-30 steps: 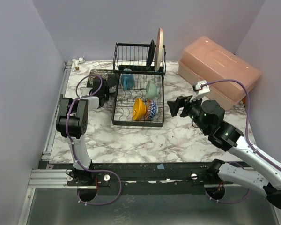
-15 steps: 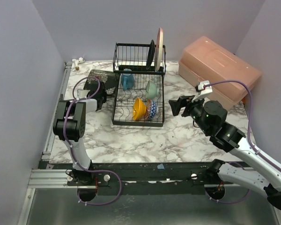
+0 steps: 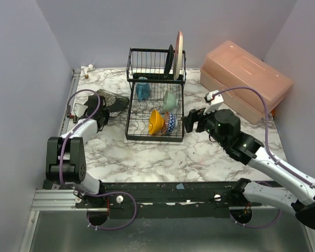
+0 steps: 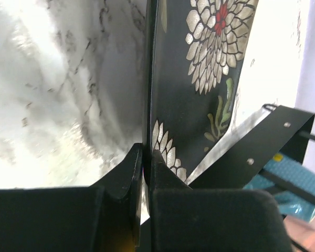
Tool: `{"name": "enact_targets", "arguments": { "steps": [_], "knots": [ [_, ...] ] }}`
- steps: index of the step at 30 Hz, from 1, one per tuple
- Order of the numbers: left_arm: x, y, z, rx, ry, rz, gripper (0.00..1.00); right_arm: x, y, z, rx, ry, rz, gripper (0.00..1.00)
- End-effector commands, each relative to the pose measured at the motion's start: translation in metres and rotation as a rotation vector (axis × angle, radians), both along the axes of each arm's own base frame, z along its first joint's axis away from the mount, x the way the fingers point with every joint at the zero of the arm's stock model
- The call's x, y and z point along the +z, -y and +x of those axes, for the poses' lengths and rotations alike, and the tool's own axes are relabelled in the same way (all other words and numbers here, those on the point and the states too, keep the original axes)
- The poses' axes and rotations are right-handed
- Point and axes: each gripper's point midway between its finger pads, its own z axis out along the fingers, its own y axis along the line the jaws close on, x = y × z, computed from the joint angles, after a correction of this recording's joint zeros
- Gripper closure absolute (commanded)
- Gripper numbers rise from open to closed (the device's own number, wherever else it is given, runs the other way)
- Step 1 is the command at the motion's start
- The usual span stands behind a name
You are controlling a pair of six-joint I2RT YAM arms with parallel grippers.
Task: Load the mixed dishes into the dish rack
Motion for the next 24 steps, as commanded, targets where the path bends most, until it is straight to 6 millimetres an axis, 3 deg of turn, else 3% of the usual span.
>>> {"name": "enact_targets", "arguments": {
  "steps": [1, 7, 11, 18, 24],
  "knots": [
    [0.024, 0.001, -0.034, -0.085, -0.03, 0.064, 1.0, -0.02, -0.027, -0.008, 0.139, -0.082, -0.032, 0.19],
    [0.045, -0.01, -0.076, -0.105, -0.024, 0.144, 1.0, -0.048, -0.067, -0.014, 0.276, -0.226, -0.01, 0.18],
    [0.056, -0.014, -0.107, -0.111, -0.006, 0.182, 1.0, -0.056, -0.106, -0.027, 0.397, -0.321, 0.099, 0.18],
    [0.055, -0.017, -0.157, -0.123, -0.016, 0.208, 1.0, -0.077, -0.172, -0.042, 0.494, -0.425, 0.139, 0.18],
    [0.065, -0.018, -0.181, -0.113, 0.048, 0.215, 1.0, -0.088, -0.226, -0.057, 0.524, -0.734, 0.403, 0.18]
  ]
}}
